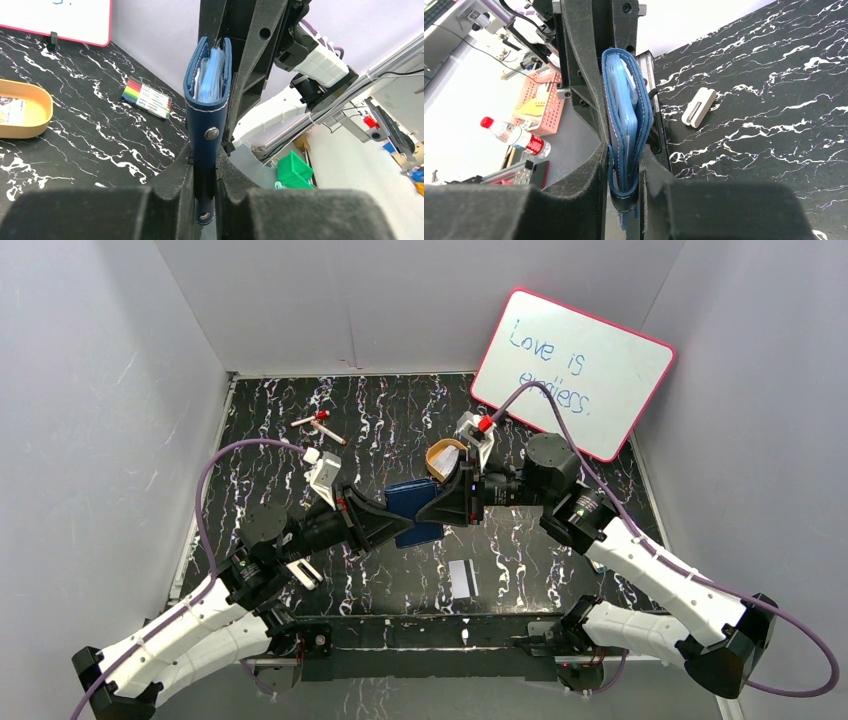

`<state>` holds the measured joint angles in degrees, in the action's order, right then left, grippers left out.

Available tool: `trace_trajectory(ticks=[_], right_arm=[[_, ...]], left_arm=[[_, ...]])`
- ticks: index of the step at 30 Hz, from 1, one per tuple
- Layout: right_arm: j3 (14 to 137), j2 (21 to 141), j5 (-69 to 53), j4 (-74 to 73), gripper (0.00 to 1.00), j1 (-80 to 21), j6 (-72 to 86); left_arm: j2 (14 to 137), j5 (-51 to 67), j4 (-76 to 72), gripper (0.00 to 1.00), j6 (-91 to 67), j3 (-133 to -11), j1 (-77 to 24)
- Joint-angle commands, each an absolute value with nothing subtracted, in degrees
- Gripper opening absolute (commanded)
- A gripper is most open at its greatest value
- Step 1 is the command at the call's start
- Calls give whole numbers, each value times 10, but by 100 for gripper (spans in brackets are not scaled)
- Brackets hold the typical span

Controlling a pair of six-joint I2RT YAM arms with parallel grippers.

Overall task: Put the credit cards into the card holder
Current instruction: Close the card holder, then place the card holder at the center of the board.

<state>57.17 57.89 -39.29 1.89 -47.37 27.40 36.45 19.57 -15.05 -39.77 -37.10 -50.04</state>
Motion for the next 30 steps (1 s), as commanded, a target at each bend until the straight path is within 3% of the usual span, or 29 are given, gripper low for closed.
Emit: trace_trajectory(ticks=[1, 3, 6, 8, 10, 14, 19, 21, 26, 30], right_arm=[[574, 564, -375, 72, 9, -473, 281], [568, 561, -360, 81, 8, -473, 288], [560, 554, -334, 96, 7, -474, 303], [556, 553, -324, 108, 7, -473, 314], [551, 554, -325, 122, 7, -473, 326], [542, 557, -328, 148, 7, -474, 352], [536, 560, -335, 173, 8, -474, 380], [537, 561, -342, 180, 12, -473, 386], [551, 550, -382, 138, 44, -473, 349], [546, 528, -413, 99, 50, -474, 323]], left_arm=[[358, 202, -162, 13, -395, -391, -501], [357, 202, -161, 27, -395, -386, -501], [351, 205, -166, 41, -399, -373, -501], [347, 209, -176, 48, -405, -363, -501], [344, 214, -188, 48, -412, -353, -501], [345, 225, -207, 34, -423, -339, -501], [350, 229, -213, 2, -425, -335, -501], [348, 224, -215, 0, -426, -333, -501], [304, 172, -216, 0, -432, -315, -501], [283, 177, -253, 0, -449, -294, -501]])
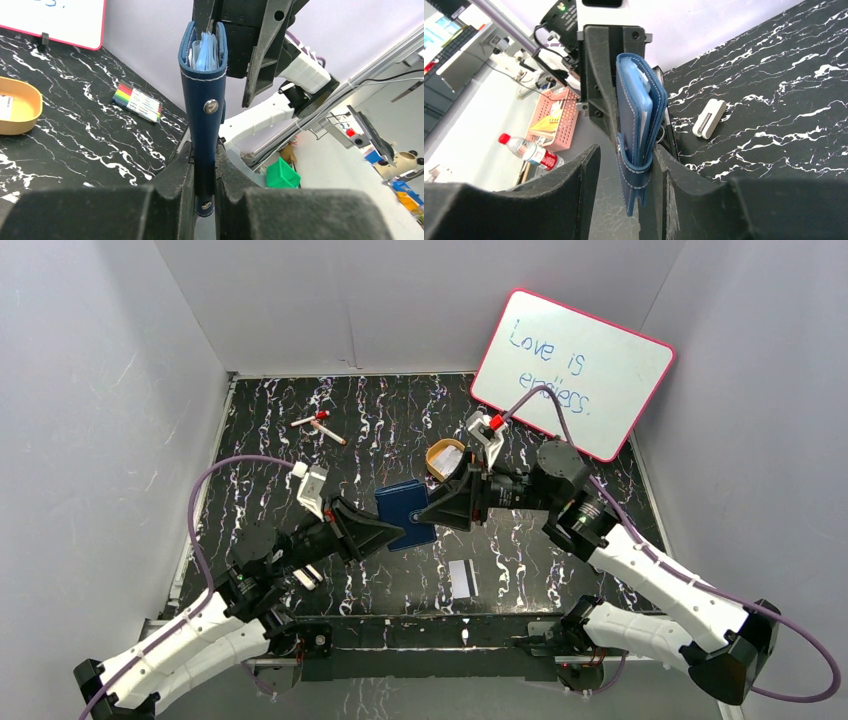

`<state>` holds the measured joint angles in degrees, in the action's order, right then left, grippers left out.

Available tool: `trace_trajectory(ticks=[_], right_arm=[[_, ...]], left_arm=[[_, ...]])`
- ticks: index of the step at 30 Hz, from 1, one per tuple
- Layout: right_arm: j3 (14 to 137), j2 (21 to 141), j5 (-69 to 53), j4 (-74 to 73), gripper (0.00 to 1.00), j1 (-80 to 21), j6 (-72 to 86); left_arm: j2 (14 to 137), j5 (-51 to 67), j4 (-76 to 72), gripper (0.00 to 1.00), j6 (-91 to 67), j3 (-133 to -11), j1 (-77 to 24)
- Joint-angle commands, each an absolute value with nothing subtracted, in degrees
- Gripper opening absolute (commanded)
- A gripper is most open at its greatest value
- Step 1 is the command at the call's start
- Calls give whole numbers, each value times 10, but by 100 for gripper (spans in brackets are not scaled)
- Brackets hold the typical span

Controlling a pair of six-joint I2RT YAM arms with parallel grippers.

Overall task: Put the credit cards into the card holder
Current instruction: Place the card holder at the center of the board.

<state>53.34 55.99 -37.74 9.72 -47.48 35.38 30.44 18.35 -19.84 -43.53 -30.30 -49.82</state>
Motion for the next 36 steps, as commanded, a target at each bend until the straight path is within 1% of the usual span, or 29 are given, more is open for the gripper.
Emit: trace_trajectory(ticks=[1, 4, 9, 12, 14, 22, 24, 27, 28, 29, 30, 31, 32, 34, 36], right_arm=[[541, 525, -418, 96, 51, -473, 322], [527, 518, -434, 100, 52, -473, 328], [516, 521, -446, 105, 58, -474, 334], [515, 525, -456, 103, 58, -474, 335], [510, 524, -455, 103, 56, -474, 335], [488, 519, -430, 132, 32, -474, 353], [483, 517, -427, 143, 24, -474, 360], [481, 515, -420, 149, 8, -474, 366], [481, 514, -413, 145, 2, -473, 365], [482, 514, -399, 137, 0, -473, 362], [483, 513, -381, 124, 0, -473, 359], [485, 512, -357, 107, 0, -473, 356], [488, 510, -324, 84, 0, -473, 353], [503, 513, -246, 20, 0, -474, 344], [516, 529, -171, -52, 0, -474, 347]], left_arm=[[285, 183, -258, 0, -453, -294, -501], [296, 203, -283, 0, -465, -294, -501], [313, 212, -312, 0, -476, -299, -501], [319, 209, -320, 0, -480, -304, -501], [324, 209, -324, 0, -480, -307, -501], [332, 196, -326, 0, -478, -307, -501], [334, 191, -327, 0, -478, -306, -501], [340, 188, -319, 1, -473, -309, -501], [341, 181, -306, 15, -469, -313, -501], [343, 159, -280, 46, -463, -322, -501], [343, 126, -228, 71, -460, -331, -501], [343, 82, -170, 82, -454, -350, -501], [345, 33, -95, 84, -446, -364, -501], [353, -104, 57, 85, -450, -399, -501], [365, -254, 222, 85, -503, -437, -501]])
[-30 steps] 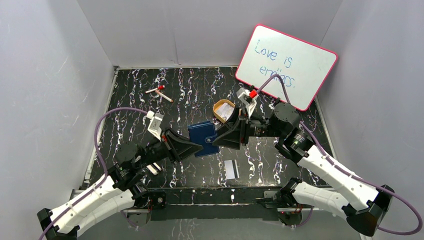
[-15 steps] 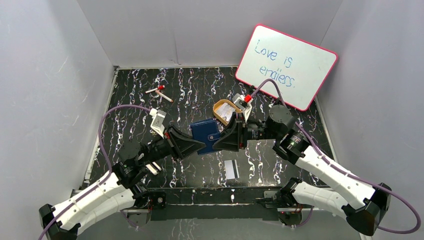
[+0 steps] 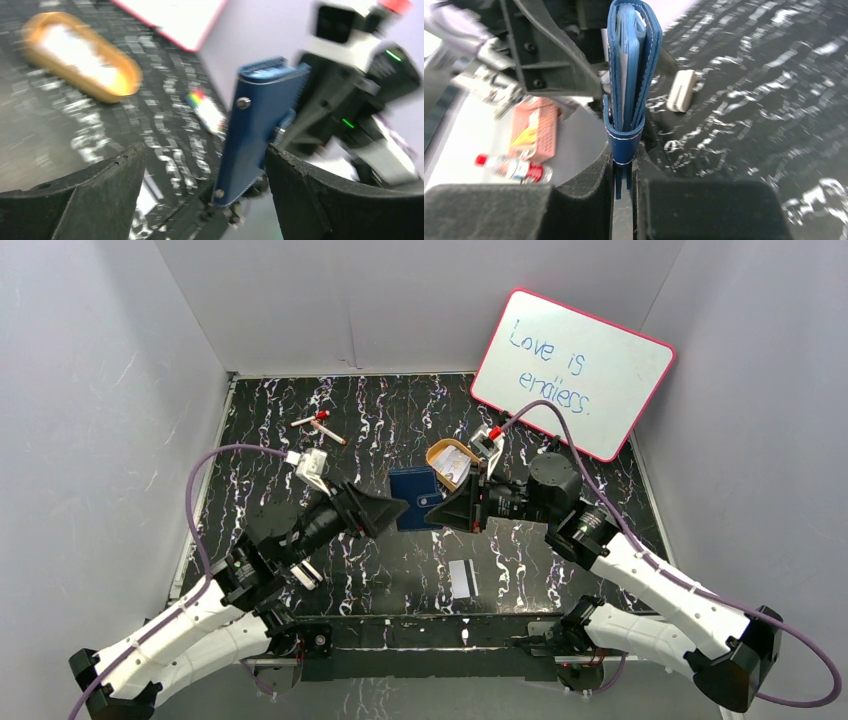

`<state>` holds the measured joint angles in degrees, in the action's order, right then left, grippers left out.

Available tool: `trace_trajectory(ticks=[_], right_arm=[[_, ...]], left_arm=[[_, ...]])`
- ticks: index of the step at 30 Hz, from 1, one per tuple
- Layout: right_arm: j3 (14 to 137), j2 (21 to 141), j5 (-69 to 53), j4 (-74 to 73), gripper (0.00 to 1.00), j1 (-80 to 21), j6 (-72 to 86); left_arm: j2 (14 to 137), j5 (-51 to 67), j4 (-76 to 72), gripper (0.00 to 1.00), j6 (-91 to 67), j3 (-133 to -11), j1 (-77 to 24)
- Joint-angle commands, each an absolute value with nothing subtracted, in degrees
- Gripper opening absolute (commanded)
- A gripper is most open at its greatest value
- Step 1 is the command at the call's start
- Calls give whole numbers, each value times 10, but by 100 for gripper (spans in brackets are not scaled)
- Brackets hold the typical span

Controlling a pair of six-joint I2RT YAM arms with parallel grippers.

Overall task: Put the credit cards into the card holder
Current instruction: Place the card holder at the center of the board.

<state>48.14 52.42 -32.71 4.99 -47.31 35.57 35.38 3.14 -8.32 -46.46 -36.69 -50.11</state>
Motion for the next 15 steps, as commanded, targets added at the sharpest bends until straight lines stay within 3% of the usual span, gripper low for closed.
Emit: trace_trajectory(ticks=[1, 5, 11, 15], right_arm=[[521, 543, -143, -79, 0, -473, 354], [511, 619, -129, -89, 0, -473, 409], [479, 734, -181, 34, 0, -477, 492], [480, 786, -133, 62, 0, -496, 524]], left_arm=[[370, -312, 285, 85, -530, -451, -501], [368, -408, 405, 85, -600, -471, -501], [318, -403, 368, 83, -573, -449, -501], [304, -384, 354, 81, -549, -437, -501]])
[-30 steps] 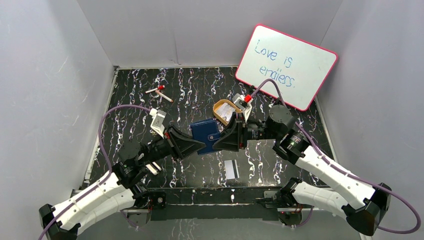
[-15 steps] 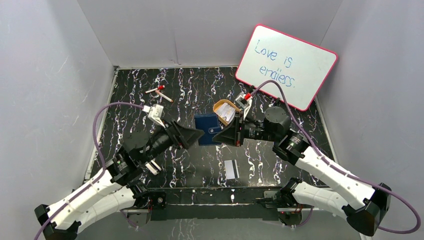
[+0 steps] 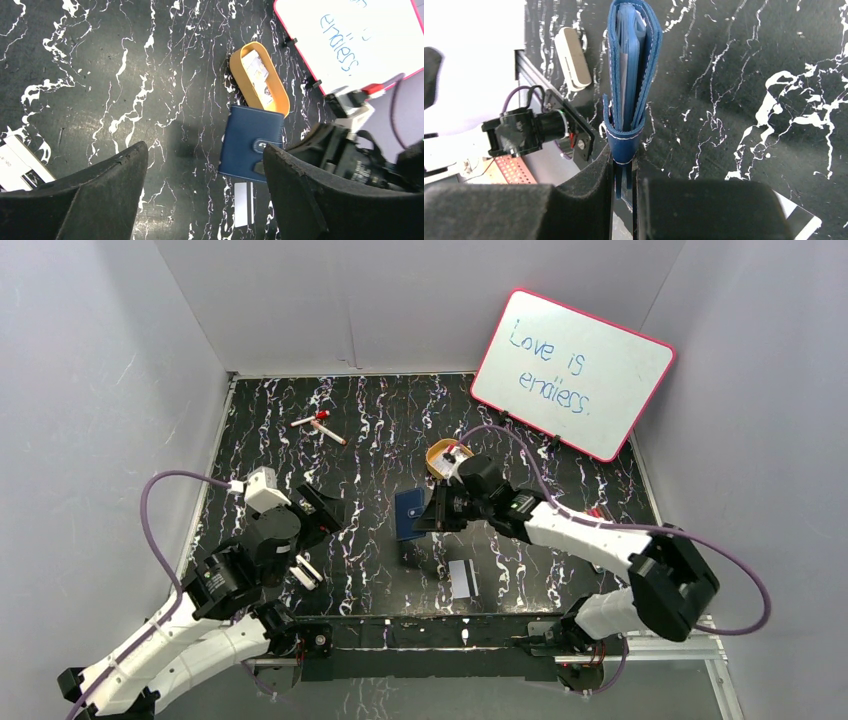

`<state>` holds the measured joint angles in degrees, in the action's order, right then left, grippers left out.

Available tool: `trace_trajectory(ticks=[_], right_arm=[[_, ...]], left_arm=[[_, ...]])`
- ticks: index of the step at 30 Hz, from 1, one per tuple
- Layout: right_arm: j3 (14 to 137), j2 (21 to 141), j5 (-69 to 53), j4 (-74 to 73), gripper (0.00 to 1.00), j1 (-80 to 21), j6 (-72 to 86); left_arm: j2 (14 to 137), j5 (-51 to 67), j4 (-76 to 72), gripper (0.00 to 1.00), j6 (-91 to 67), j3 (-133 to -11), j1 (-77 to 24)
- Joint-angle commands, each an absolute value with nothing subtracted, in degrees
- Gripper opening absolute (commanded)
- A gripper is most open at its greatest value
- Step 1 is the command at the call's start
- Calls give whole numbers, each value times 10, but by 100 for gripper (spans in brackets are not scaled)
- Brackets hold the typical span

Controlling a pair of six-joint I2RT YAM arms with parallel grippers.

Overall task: Put the credit cards into the card holder
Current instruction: Place the card holder at the center of the board.

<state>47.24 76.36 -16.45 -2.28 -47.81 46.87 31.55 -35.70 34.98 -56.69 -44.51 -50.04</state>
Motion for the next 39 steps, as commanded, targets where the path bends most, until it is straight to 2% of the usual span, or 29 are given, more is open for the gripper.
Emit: trace_trajectory(ticks=[1, 10, 15, 26, 39], right_arm=[[481, 798, -127, 66, 0, -500, 531], [484, 921, -91, 132, 0, -537, 615], [484, 969, -110, 177, 0, -538, 629], [464, 996, -76, 142, 0, -513, 603], [510, 1044, -75, 121, 0, -513, 603]], left_arm=[[304, -381, 353, 80, -548, -435, -501], [279, -352, 353, 79, -563, -411, -501], [267, -338, 353, 79, -549, -407, -501], [254, -336, 357, 80, -557, -386, -501], [298, -315, 337, 80, -571, -381, -501]])
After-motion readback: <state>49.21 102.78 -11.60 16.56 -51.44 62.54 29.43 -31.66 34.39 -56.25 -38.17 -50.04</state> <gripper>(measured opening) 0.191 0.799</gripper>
